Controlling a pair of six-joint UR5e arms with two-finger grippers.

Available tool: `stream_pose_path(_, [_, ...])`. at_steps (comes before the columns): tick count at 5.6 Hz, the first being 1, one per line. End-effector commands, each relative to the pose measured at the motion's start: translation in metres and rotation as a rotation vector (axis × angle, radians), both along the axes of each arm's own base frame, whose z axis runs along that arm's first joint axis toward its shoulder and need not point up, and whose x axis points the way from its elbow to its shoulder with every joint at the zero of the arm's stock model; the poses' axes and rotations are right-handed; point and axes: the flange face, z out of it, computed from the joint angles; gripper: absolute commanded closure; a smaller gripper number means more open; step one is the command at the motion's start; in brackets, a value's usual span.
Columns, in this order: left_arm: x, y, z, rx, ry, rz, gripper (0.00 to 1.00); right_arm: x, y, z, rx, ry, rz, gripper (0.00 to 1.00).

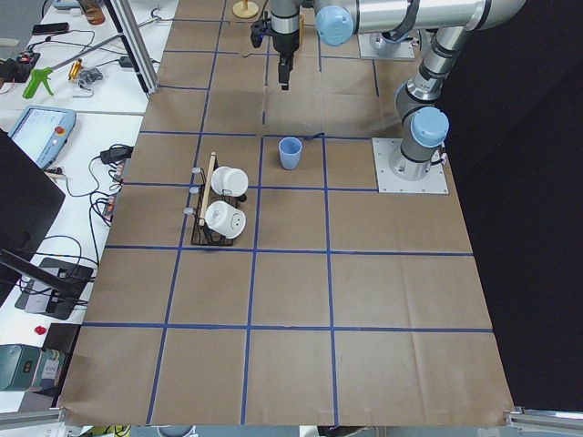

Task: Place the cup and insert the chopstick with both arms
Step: 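Grasp the light blue cup with left gripper while right gripper grasps pink chopstick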

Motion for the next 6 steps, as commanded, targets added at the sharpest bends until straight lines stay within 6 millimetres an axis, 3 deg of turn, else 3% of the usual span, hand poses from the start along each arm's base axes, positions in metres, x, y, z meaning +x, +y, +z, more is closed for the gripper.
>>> stream_pose_path(1, [0.024, 0.011, -0.082, -0.026, -0.002, -0.003, 0.02, -0.018, -0.002, -0.03, -0.054, 0.003, -0.01, 0.0])
stream_pose_path(3, [0.025, 0.014, -0.142, -0.018, -0.002, 0.0, 0.03, -0.012, 0.029, -0.091, -0.08, 0.009, -0.01, 0.0])
stream_pose_path(4, [0.026, 0.013, -0.181, 0.009, 0.002, -0.003, 0.17, -0.01, 0.045, -0.114, -0.141, 0.032, -0.008, 0.0])
stream_pose_path(5, [0.026, 0.012, -0.185, 0.021, -0.001, 0.001, 0.5, -0.006, 0.063, -0.138, -0.189, 0.043, -0.008, 0.0])
stream_pose_path(6, [0.028, 0.01, -0.184, 0.022, -0.023, 0.003, 0.81, -0.007, 0.066, -0.141, -0.219, 0.055, 0.008, 0.0])
